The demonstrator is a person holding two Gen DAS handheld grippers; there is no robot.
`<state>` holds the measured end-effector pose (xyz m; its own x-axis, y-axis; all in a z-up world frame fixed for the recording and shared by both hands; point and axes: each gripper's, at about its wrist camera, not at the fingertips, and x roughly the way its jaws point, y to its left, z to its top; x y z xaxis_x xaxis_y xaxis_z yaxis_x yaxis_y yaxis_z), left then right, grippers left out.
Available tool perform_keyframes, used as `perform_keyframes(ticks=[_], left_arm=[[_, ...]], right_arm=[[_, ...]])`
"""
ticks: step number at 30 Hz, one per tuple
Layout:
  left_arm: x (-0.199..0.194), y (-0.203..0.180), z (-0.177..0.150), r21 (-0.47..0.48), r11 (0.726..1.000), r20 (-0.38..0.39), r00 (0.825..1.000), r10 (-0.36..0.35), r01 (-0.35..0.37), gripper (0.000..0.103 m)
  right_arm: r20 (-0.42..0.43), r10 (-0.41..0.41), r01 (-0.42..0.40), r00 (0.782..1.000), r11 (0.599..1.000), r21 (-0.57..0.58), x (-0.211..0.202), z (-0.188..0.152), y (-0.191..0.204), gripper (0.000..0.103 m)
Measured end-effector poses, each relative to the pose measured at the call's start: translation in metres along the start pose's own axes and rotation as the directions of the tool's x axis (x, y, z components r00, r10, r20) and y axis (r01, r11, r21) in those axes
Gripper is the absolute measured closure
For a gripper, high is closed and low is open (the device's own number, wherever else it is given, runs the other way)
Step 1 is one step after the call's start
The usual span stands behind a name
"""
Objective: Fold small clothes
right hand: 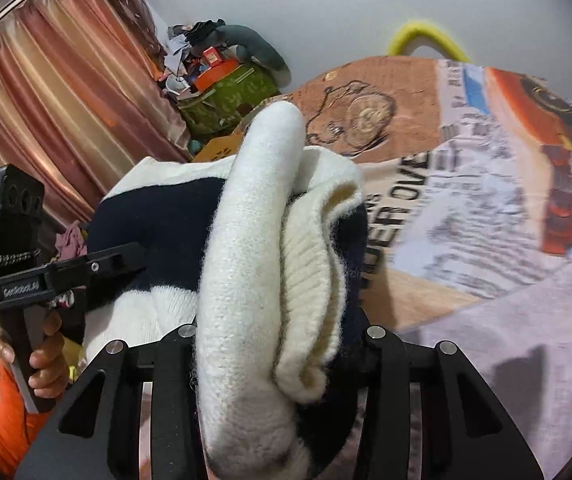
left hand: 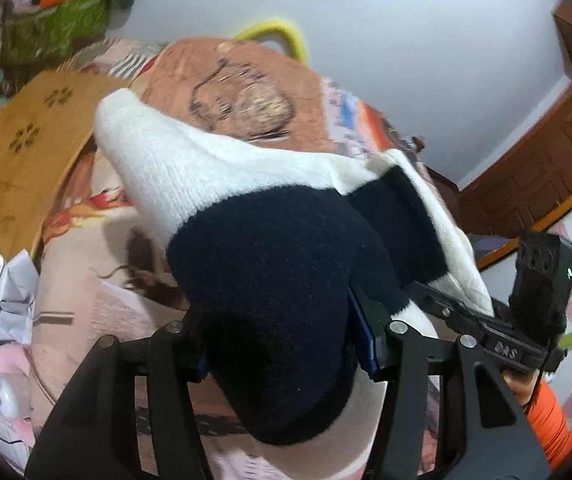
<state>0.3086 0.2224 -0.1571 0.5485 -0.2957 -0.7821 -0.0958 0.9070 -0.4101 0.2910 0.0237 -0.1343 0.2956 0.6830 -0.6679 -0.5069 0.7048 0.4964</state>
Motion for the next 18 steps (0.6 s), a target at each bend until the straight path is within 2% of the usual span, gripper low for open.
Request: perform_keyframes(ticks=[3,4,6,7,9,11,14,18], left_arm=[[0.024,0.035,0.0,-0.033,0.999,-0.055,0.998,0.003,-0.005,0.044],[0.037,0.047,-0.002,-0.039,0.999,-0.087,0.996,0.025,-0.028,0.043],[0.059,0.063,-0.006,-0.038,0.997,-0.135,0.989,0.063,-0.069,0.037],[0.067,0.07,-0.01,-0.044,0.997,-0.144,0.988,0.06,-0.067,0.032],[0.069,0.074,-0.016,-0.059,0.997,-0.118,0.992,0.036,-0.043,0.025],[0.067,0.072,-0.017,-0.047,0.997,-0.1,0.994,0.052,-0.057,0.02],[0.059,0.059,-0.02,-0.001,0.991,-0.073,0.988,0.133,-0.133,0.02],[0.033,0.031,-0.022,0.102,0.96,0.001,0.965,0.261,-0.259,0.02]], right_arm=[[-0.025,-0.014,0.015,1.0,1.0,0.011,0.027,-0.004,0.005,0.065],[-0.038,-0.022,0.023,0.999,1.0,0.009,0.033,-0.006,0.006,0.065],[-0.069,-0.043,0.044,0.997,0.999,0.014,0.052,-0.014,0.005,0.065],[-0.071,-0.048,0.049,0.996,0.999,0.017,0.054,-0.016,0.003,0.064],[-0.073,-0.05,0.051,0.996,0.999,0.01,0.057,-0.017,-0.003,0.062],[-0.103,-0.051,0.052,0.993,0.999,0.0,0.056,-0.015,-0.006,0.058],[-0.086,-0.084,0.082,0.993,0.996,-0.031,0.045,-0.013,-0.001,0.053],[-0.011,-0.133,0.131,0.991,0.987,-0.095,0.018,-0.013,0.015,0.053]])
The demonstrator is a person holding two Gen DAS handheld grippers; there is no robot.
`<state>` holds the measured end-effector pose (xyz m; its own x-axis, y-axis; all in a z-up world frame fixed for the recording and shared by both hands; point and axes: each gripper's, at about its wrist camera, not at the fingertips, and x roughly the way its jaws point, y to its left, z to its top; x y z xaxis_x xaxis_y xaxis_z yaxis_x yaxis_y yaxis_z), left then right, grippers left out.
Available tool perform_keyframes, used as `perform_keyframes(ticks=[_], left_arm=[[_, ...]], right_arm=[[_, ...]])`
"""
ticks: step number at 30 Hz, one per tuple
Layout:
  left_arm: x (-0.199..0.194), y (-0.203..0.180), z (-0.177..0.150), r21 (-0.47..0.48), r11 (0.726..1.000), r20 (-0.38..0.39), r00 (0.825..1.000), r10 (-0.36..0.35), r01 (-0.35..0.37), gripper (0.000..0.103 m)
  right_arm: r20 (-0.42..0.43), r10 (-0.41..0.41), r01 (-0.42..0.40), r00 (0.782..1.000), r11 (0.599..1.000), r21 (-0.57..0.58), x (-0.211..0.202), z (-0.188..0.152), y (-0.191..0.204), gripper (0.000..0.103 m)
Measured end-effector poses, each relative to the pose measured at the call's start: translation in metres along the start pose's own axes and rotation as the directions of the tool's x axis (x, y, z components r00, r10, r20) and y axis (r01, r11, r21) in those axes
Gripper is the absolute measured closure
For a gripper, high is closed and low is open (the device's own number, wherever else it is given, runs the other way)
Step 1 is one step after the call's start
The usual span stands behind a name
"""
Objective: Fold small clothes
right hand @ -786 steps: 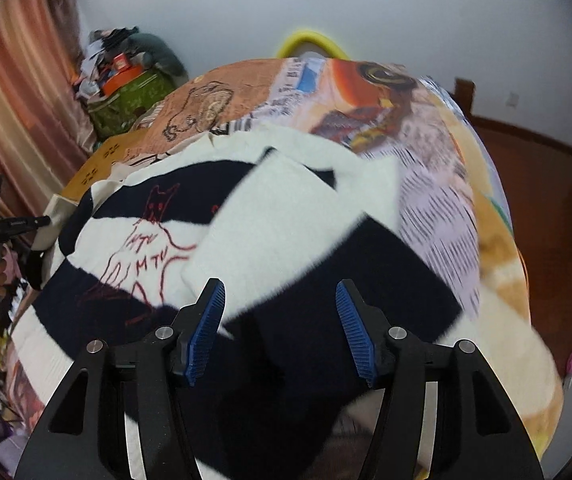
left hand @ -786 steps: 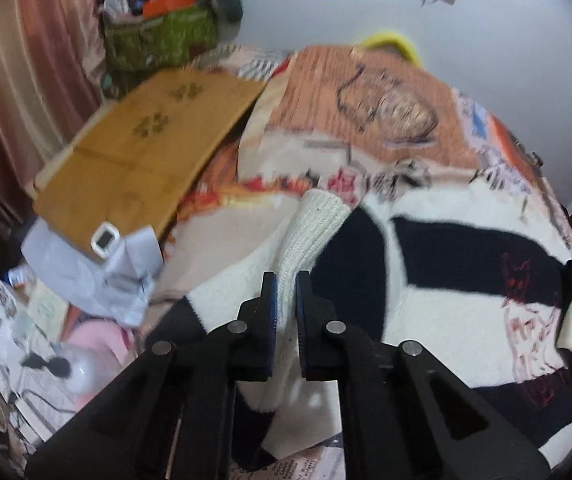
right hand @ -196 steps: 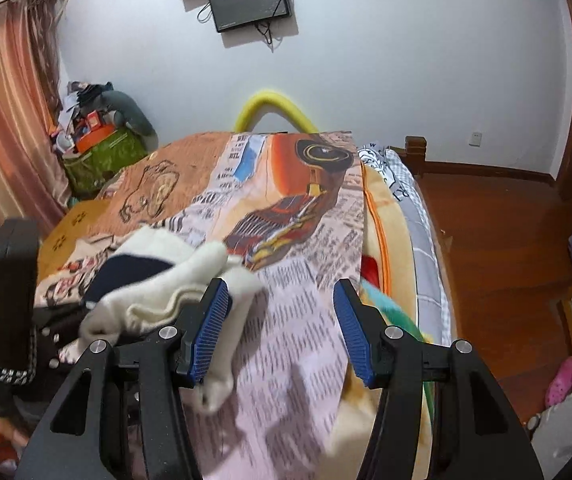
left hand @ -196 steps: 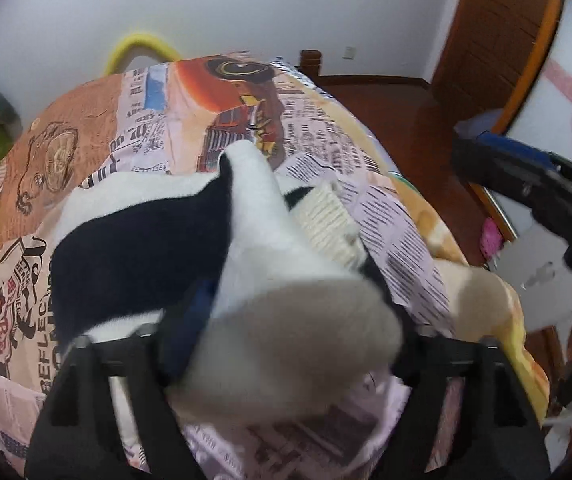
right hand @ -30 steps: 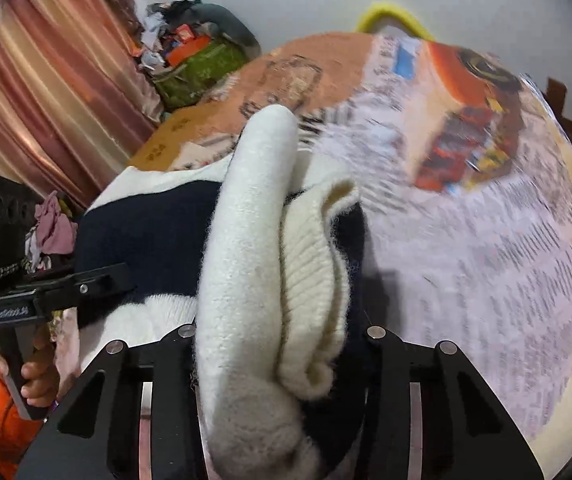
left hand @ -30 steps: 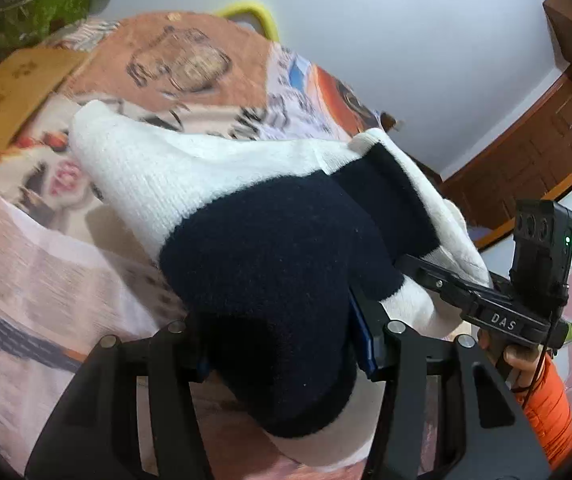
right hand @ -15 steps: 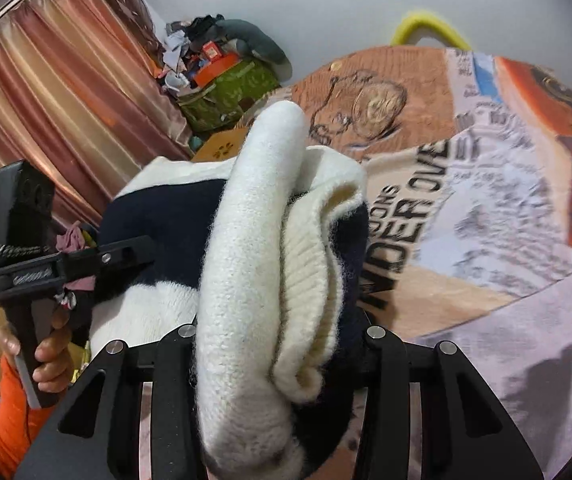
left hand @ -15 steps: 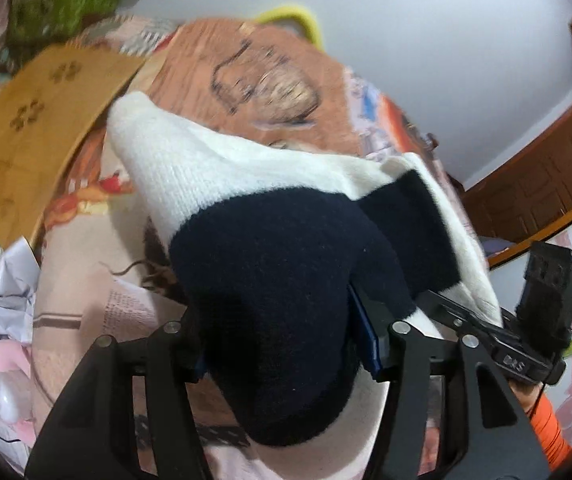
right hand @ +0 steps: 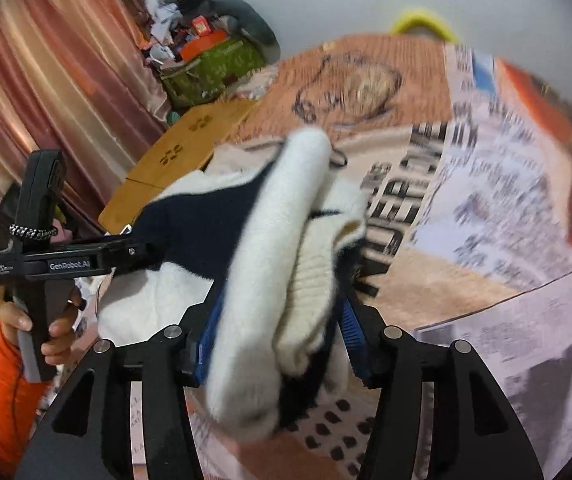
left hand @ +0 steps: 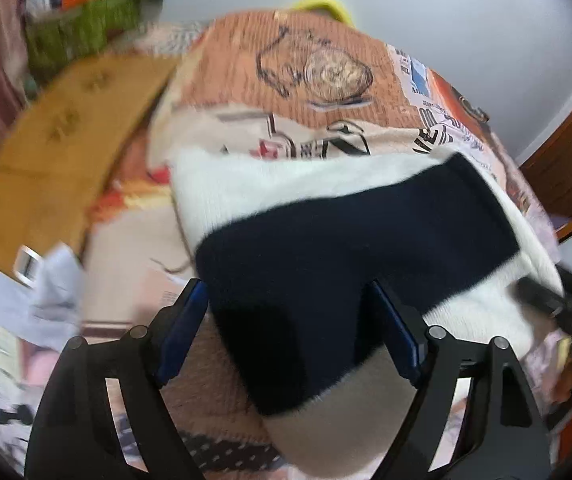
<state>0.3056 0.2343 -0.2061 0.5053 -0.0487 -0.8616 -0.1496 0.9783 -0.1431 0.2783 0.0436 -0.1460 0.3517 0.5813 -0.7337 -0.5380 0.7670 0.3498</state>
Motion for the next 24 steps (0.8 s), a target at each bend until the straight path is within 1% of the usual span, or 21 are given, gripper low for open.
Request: perform_keyframes(ticks=[3,6,8,10,11,13,15,16,17,18,19,21,23,24], left_arm=[[-0.03,-0.013,-0.001,0.041,0.998,0.064,0.997,0.033,-0.036,0.02],[-0.065,-0.02,-0.006,0.038,0.999,0.137,0.99,0.023,-0.028,0.02],[-0.081,-0.021,-0.011,0.014,1.0,0.166,0.986,0.007,-0.01,0.017],[-0.082,-0.025,-0.017,-0.011,1.0,0.173,0.985,0.007,-0.005,0.016],[-0.078,-0.027,-0.019,-0.017,1.0,0.162,0.987,0.015,-0.013,0.016],[-0.059,-0.03,-0.026,-0.027,0.998,0.114,0.992,0.062,-0.059,0.016],[-0.036,-0.031,-0.033,-0.03,0.992,0.066,0.99,0.125,-0.123,0.016],[-0.027,-0.031,-0.037,-0.035,0.989,0.045,0.989,0.144,-0.142,0.016],[-0.016,-0.03,-0.041,-0.042,0.989,0.018,0.989,0.145,-0.144,0.016],[-0.004,-0.028,-0.045,-0.057,0.991,-0.013,0.992,0.124,-0.125,0.015],[0.002,-0.027,-0.048,-0.073,0.991,-0.027,0.994,0.108,-0.11,0.015],[0.018,-0.023,-0.052,-0.142,0.989,-0.059,0.997,0.043,-0.051,0.013],[0.023,-0.021,-0.053,-0.177,0.983,-0.059,0.998,0.034,-0.044,0.007],[0.024,-0.021,-0.053,-0.183,0.982,-0.052,0.998,0.037,-0.046,0.007]], right_arm=[[0.066,-0.015,0.016,0.998,1.0,-0.022,-0.027,0.003,0.006,0.053],[0.133,-0.016,0.024,0.991,0.998,-0.064,-0.053,0.008,0.016,0.053],[0.151,0.01,0.004,0.988,0.996,-0.091,-0.058,0.013,0.024,0.053],[0.159,0.051,-0.033,0.986,0.993,-0.116,-0.056,0.017,0.034,0.053],[0.154,0.064,-0.045,0.986,0.991,-0.127,-0.052,0.017,0.037,0.053],[0.12,0.082,-0.066,0.989,0.989,-0.131,-0.035,0.016,0.038,0.055],[0.077,0.101,-0.091,0.992,0.989,-0.12,-0.015,0.012,0.035,0.055],[0.056,0.096,-0.089,0.994,0.989,-0.117,-0.005,0.009,0.032,0.056],[0.035,0.076,-0.071,0.997,0.991,-0.114,0.006,0.007,0.028,0.056],[0.01,0.051,-0.049,0.999,0.992,-0.113,0.016,0.005,0.023,0.056],[-0.013,0.03,-0.031,0.999,0.994,-0.108,0.023,0.002,0.018,0.059],[-0.045,0.007,-0.011,0.999,0.996,-0.088,0.035,-0.002,0.005,0.06],[-0.051,0.002,-0.005,0.999,0.998,-0.061,0.036,-0.002,-0.004,0.065],[-0.055,0.012,-0.015,0.998,0.998,-0.055,0.034,-0.002,-0.006,0.065]])
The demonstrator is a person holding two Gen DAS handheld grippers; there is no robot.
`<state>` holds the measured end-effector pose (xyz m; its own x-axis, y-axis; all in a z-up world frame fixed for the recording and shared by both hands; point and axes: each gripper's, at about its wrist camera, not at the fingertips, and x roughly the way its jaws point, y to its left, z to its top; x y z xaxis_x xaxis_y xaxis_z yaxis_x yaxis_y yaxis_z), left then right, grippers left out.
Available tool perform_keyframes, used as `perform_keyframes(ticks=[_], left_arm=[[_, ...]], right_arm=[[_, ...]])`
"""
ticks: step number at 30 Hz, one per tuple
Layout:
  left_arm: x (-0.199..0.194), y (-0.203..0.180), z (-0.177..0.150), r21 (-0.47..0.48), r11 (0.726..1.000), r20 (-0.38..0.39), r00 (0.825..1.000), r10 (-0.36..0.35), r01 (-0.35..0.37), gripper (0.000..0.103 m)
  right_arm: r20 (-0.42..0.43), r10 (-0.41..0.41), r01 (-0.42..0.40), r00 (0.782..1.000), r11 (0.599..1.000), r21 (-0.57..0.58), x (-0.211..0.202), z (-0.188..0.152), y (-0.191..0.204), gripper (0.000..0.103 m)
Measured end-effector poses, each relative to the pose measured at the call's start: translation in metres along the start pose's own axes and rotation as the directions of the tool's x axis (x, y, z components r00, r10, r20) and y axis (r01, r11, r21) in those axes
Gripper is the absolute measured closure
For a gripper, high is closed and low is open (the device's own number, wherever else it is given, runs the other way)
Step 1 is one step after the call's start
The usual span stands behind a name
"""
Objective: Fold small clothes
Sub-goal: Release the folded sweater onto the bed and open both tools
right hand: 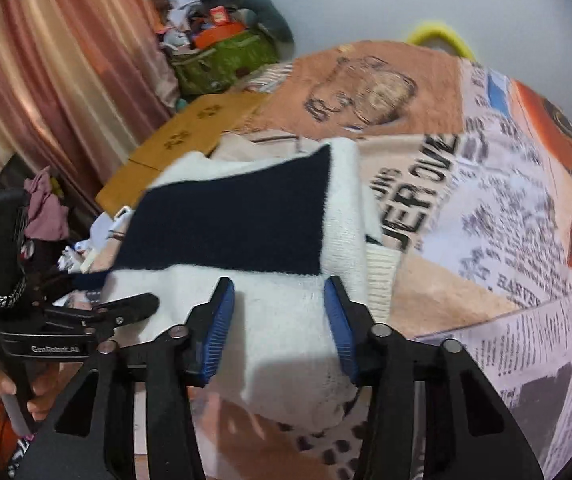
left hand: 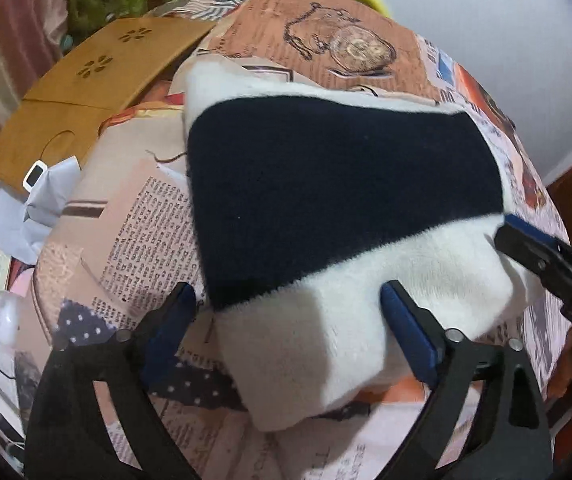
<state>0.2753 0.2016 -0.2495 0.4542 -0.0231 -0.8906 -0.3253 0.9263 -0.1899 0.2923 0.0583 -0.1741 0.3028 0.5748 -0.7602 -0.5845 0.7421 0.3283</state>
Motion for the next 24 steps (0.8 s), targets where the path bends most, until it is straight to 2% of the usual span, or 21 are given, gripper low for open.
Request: perform_keyframes(ticks=[3,6,10,12,14,18,20,23,24], left_arm=[[-0.009,-0.007,-0.002,0.033,0.999,0.025,0.999,0.035,-0.036,0.007],[-0.032,-0.017,-0.004,0.088,0.993,0.069,0.995,0.075,-0.081,0.013],[-0.082,-0.024,-0.007,0.131,0.988,0.17,0.984,0.057,-0.08,0.014],[-0.113,-0.03,-0.009,0.148,0.986,0.238,0.97,0.039,-0.075,0.014],[-0.145,-0.035,-0.01,0.162,0.984,0.311,0.95,0.016,-0.069,0.014],[-0.208,-0.046,-0.017,0.18,0.983,0.443,0.895,-0.045,-0.039,0.014],[-0.237,-0.051,-0.024,0.186,0.982,0.501,0.863,-0.069,-0.03,0.014],[-0.277,-0.059,-0.039,0.215,0.977,0.575,0.808,-0.128,0.001,0.014],[-0.289,-0.063,-0.044,0.228,0.974,0.593,0.792,-0.149,0.012,0.014]], right_arm=[[-0.009,0.001,-0.001,1.0,1.0,-0.02,-0.01,-0.001,0.003,0.065],[0.004,-0.014,0.014,1.0,0.999,-0.046,-0.027,-0.007,0.009,0.065],[0.077,-0.039,0.043,0.996,0.998,-0.047,-0.06,-0.012,0.016,0.062],[0.122,-0.045,0.05,0.992,0.998,-0.038,-0.081,-0.012,0.019,0.062],[0.167,-0.048,0.057,0.985,0.997,-0.049,-0.104,-0.013,0.025,0.062],[0.292,-0.051,0.076,0.955,0.994,-0.075,-0.159,-0.015,0.045,0.062],[0.354,-0.044,0.08,0.934,0.993,-0.088,-0.185,-0.018,0.057,0.062],[0.453,-0.032,0.093,0.891,0.989,-0.114,-0.225,-0.025,0.079,0.062],[0.494,-0.025,0.101,0.869,0.987,-0.128,-0.241,-0.029,0.088,0.062]])
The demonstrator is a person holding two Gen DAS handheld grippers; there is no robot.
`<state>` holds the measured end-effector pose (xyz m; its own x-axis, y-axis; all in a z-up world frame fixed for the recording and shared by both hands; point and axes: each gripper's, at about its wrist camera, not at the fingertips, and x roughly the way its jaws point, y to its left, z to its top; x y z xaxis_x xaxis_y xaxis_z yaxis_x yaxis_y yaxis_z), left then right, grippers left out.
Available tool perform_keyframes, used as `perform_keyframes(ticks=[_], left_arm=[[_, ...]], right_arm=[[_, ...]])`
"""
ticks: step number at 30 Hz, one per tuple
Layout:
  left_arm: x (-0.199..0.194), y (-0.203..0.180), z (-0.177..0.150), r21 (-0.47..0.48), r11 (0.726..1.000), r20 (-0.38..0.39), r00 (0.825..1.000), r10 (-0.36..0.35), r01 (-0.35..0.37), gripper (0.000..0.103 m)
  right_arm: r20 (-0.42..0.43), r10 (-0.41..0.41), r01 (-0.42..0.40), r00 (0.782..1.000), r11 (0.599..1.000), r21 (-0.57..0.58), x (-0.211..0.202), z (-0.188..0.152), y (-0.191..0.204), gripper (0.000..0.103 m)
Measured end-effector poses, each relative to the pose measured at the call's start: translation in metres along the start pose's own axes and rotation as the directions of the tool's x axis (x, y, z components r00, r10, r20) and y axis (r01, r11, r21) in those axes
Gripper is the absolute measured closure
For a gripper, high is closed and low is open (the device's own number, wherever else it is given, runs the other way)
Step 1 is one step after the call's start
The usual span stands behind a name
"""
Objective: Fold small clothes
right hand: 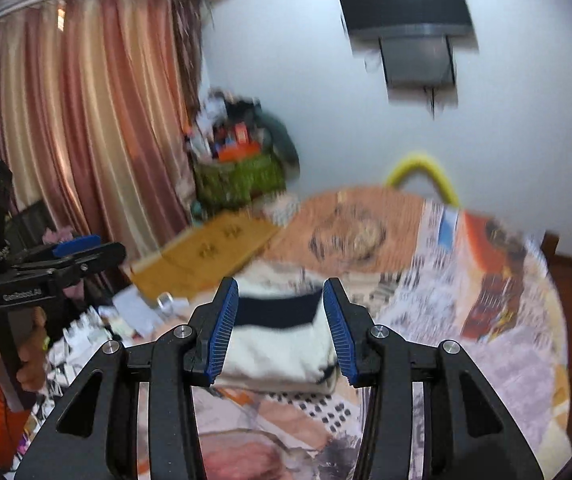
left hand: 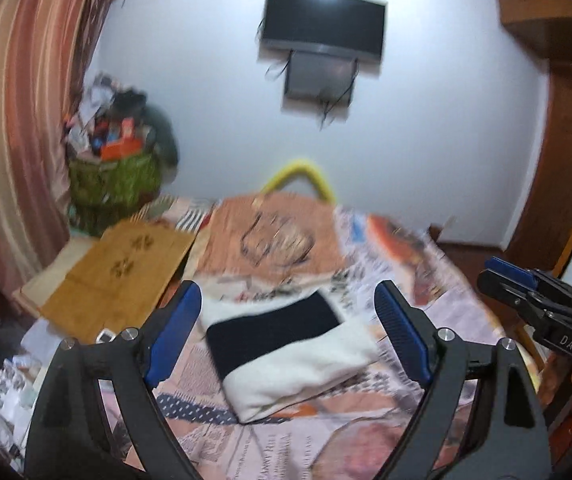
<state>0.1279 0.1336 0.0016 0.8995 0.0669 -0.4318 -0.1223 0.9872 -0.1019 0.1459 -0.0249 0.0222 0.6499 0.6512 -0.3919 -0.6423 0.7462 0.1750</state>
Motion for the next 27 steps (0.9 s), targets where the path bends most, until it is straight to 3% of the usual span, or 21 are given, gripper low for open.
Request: perform_keyframes(ticks=[8,11,16,22,27], left_arm=[[-0.084,-0.03,0.004,0.044,0.997,0.193,0.979,-0.064,0.057,0.014],[-0.107,-0.036,-0.003,0.04,0.998,0.248,0.967,-0.057,0.048,0.013],[-0.122,-0.036,-0.018,0.008,0.999,0.264,0.963,-0.047,0.046,0.005],[-0.127,-0.043,-0.027,0.016,1.0,0.264,0.964,-0.005,0.001,0.0],[-0.128,-0.046,-0.031,0.017,1.0,0.257,0.966,0.006,-0.011,0.0]], right_arm=[[0.192,0.0,0.009,0.981,0.999,-0.044,-0.07,0.007,0.039,0.061],[0.233,-0.008,0.019,0.973,0.999,-0.047,-0.089,0.0,0.051,0.053],[0.251,-0.077,0.091,0.965,0.995,-0.047,-0.097,-0.01,0.057,0.024],[0.254,-0.138,0.151,0.957,0.988,-0.036,-0.098,-0.008,0.053,0.004],[0.266,-0.15,0.166,0.952,0.985,-0.038,-0.101,-0.009,0.053,0.001]])
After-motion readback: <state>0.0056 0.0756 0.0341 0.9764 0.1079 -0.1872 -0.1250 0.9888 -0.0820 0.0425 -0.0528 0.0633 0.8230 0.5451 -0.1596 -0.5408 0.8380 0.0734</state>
